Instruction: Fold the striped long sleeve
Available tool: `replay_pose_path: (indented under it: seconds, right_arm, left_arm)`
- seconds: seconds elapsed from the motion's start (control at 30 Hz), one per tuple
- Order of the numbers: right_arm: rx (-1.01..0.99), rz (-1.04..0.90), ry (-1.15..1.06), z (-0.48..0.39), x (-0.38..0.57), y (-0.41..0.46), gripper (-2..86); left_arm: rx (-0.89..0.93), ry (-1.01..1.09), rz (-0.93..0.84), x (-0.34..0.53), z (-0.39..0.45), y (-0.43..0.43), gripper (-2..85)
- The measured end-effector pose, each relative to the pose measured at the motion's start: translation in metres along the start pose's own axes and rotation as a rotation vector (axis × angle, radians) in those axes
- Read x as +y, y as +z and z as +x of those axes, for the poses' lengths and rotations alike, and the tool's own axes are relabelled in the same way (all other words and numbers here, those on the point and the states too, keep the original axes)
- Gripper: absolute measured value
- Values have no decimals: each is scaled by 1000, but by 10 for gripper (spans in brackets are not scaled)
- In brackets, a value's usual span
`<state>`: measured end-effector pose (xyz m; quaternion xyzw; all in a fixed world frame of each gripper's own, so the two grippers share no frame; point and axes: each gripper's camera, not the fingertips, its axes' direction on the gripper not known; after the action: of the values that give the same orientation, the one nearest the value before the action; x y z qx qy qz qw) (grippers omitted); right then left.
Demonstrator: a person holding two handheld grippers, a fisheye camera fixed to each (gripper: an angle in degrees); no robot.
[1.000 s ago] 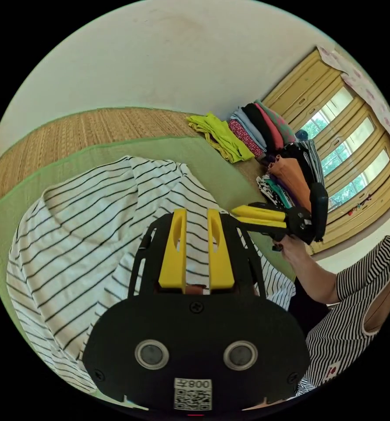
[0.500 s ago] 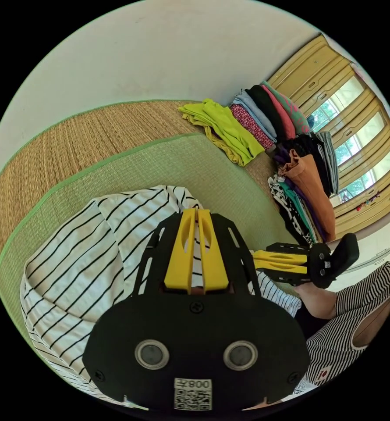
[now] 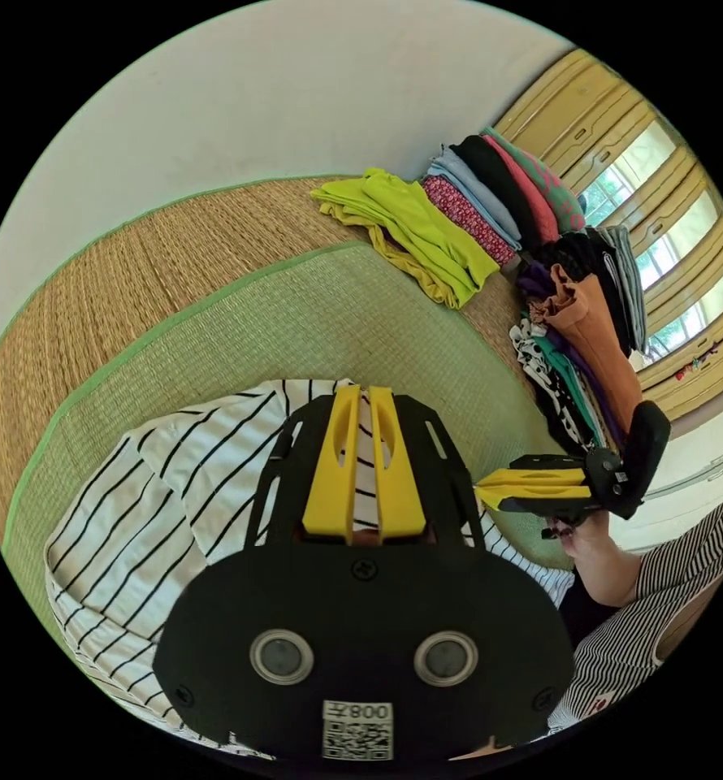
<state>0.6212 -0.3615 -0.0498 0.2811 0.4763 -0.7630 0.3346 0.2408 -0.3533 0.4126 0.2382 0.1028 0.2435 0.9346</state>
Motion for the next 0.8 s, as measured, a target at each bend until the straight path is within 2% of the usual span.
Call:
replay_pose_path:
  seconds: [0.17, 0.27, 0.37, 0.4, 0.57, 0.7, 0.8]
  right_arm:
    - [34, 50, -8, -2, 6, -17, 1]
    - [38, 57, -86, -21, 4, -16, 1]
    - [94, -22, -138, -32, -2, 7, 0]
    - [108, -89, -145, -31, -4, 20, 0]
    - [89, -35, -110, -29, 0, 11, 0]
    - [82, -59, -87, -31, 2, 21, 0]
    - [112, -32, -100, -41, 1, 16, 0]
  left_arm:
    - [31, 23, 99, 29, 9, -17, 8]
    - [13, 36, 22, 39, 11, -2, 4]
    - [-5, 23, -95, 44, 7, 19, 3]
    - [-5, 16, -80, 49, 6, 18, 3]
    - [29, 35, 3, 80, 9, -5, 2]
    - [31, 24, -120, 104, 2, 12, 1]
    - [69, 21, -46, 123, 1, -4, 1]
